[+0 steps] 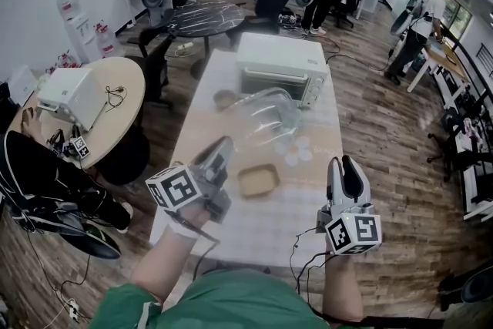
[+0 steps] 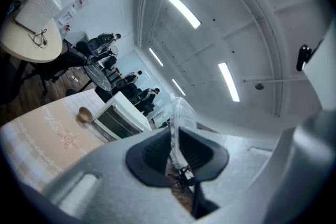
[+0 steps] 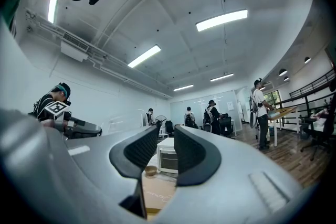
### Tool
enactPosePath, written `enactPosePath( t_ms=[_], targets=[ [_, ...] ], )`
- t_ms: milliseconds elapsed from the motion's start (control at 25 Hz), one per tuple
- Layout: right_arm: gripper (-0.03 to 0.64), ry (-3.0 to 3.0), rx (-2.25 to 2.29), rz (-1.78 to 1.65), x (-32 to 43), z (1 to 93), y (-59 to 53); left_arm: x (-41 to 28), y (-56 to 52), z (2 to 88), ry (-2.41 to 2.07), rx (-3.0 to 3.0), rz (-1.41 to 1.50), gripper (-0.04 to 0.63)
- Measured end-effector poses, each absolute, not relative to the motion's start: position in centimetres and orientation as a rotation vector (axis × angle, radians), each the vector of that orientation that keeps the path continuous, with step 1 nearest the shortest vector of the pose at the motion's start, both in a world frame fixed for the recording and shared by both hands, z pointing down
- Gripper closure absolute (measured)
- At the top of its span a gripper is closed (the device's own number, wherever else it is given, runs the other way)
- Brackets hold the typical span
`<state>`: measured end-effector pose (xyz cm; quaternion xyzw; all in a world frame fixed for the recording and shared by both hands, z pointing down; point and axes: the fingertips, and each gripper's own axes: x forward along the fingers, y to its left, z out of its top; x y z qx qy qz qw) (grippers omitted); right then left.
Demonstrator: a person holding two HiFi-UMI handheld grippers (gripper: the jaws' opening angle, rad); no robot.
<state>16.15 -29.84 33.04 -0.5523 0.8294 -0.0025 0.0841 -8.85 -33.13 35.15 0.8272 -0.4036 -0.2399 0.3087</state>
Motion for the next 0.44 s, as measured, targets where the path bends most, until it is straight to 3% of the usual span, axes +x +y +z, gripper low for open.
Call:
enactPosePath(
  t_ms=[440],
  targets=[
    [0.523, 2.480, -1.647, -0.002, 16.02, 33.28, -30.16, -8.88, -33.30, 34.98, -1.064, 2.184, -0.640, 0.551]
  ],
)
